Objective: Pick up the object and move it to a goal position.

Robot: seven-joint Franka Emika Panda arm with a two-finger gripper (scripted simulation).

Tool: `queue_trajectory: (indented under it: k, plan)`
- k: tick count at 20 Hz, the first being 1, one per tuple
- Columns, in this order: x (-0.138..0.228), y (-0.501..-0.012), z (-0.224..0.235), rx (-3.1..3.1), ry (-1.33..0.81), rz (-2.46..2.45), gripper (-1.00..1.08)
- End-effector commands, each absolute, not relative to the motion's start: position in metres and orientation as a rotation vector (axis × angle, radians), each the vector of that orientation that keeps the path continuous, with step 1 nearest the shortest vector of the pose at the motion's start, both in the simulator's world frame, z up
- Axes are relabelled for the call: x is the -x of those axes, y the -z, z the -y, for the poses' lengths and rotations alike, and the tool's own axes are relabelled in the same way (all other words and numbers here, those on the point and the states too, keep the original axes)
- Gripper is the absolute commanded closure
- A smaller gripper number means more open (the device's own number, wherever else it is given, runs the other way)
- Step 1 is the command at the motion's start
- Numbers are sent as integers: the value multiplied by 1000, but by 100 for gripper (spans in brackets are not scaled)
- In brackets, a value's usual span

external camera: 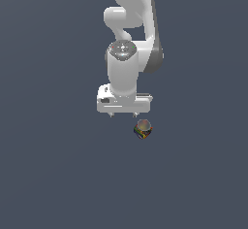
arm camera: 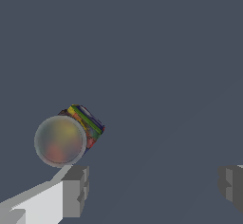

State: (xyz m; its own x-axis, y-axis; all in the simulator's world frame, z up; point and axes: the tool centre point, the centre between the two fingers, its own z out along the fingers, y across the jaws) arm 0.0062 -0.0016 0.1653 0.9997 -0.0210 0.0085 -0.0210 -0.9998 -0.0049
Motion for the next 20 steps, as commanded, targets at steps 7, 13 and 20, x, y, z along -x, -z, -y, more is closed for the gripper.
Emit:
queue_trajectory:
  k: [7,13,20]
  plan:
    - [-6,-162,-4,3135,-13,15,-92]
    - [-6,-161,-6,3134,-24,40,-92]
    - [-6,-159,-10,3135,-23,-21,-92]
